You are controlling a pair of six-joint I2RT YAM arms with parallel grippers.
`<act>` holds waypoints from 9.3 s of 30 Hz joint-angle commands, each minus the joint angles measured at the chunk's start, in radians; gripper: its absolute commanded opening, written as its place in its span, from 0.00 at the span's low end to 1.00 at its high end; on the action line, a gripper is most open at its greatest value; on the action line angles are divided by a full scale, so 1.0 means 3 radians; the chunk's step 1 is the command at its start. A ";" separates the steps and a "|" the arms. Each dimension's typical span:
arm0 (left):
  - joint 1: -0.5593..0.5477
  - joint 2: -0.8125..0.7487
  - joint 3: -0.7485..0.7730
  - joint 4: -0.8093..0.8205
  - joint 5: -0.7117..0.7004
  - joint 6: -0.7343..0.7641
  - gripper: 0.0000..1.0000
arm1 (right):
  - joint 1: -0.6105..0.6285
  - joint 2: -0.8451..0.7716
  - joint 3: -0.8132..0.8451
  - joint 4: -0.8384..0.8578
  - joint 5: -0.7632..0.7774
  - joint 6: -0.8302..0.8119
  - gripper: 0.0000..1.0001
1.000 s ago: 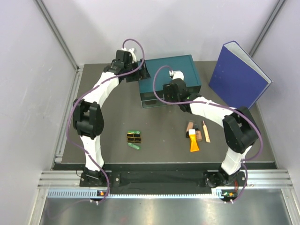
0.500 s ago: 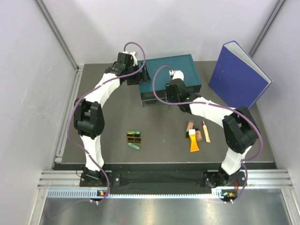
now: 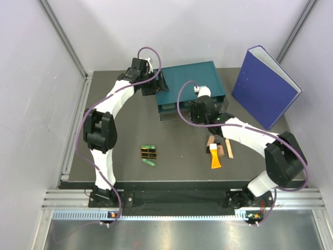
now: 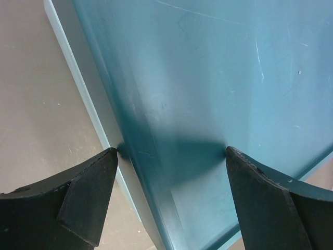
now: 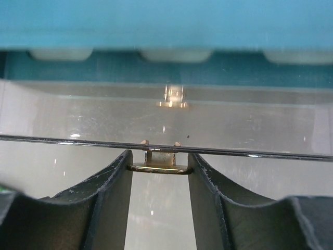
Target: Organize the makeup
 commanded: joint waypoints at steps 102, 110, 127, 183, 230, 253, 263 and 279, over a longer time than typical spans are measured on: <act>-0.0001 -0.0076 0.0259 -0.0511 -0.0278 0.0400 0.97 | 0.0543 -0.1350 0.0135 -0.2053 -0.1396 -0.0340 0.00; -0.0001 -0.0015 0.0259 -0.0506 -0.0268 0.0420 0.97 | 0.0538 -0.0968 0.0683 -0.1497 -0.0951 -0.0493 0.00; 0.0004 0.0052 0.0346 -0.0563 -0.0283 0.0436 0.97 | 0.0548 0.0582 0.1890 -0.1577 -0.0030 -0.1086 0.29; 0.0096 0.0226 0.0464 -0.0685 -0.0089 0.0640 0.98 | -0.0245 -0.0650 -0.1269 -0.1414 0.0082 0.1041 0.40; 0.0096 0.0190 0.0438 -0.0726 -0.0166 0.0676 0.99 | -0.0541 -0.0282 0.0857 -0.0979 -0.0623 0.0100 0.00; 0.0148 0.0364 0.0709 -0.0859 -0.0171 0.0748 0.99 | -0.0536 -0.0981 0.0577 -0.1465 -0.0164 0.0207 0.72; 0.0173 0.0389 0.0633 -0.0813 -0.0171 0.0804 0.99 | -0.0638 -0.2050 -0.0446 -0.2037 -0.0035 0.1142 0.68; 0.0178 0.0374 0.0520 -0.0742 -0.0094 0.0840 0.99 | -0.1012 -0.1366 -0.1127 -0.1976 0.0174 0.1685 0.66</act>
